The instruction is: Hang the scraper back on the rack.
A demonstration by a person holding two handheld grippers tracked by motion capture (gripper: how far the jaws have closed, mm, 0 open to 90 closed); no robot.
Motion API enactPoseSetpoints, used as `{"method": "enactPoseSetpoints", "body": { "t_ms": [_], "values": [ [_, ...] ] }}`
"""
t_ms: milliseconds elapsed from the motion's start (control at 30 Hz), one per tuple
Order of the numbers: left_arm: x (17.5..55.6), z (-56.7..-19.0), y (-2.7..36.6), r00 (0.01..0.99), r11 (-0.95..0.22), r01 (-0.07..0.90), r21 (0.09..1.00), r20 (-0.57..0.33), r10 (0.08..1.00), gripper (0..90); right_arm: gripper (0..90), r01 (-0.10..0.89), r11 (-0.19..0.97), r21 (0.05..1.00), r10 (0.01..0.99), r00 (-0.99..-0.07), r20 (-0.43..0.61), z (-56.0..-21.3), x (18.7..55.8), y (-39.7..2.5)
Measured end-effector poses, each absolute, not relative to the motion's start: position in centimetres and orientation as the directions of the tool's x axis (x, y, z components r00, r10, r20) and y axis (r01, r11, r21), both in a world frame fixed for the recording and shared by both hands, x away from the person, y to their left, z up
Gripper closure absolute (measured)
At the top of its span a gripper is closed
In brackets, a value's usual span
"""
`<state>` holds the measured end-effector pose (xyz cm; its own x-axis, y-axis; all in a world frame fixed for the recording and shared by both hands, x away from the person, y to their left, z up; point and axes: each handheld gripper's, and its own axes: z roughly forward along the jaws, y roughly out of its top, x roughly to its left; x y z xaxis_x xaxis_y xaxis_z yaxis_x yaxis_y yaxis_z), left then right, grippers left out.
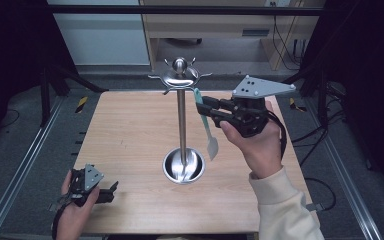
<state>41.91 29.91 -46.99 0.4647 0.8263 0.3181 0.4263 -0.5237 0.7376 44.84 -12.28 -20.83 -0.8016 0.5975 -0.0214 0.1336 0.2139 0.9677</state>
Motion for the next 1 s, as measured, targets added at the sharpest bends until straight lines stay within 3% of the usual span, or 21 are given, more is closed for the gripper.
{"method": "enactPoseSetpoints", "body": {
  "t_ms": [1000],
  "values": [
    [41.95, -47.07, 29.83, 0.474, -0.536, 0.43, 0.726, 0.324, 0.819, 2.7, 74.0, 0.134, 0.187, 0.973, 0.61, -0.792, -0.008, -21.63, 45.72, -11.44]
  ]
}}
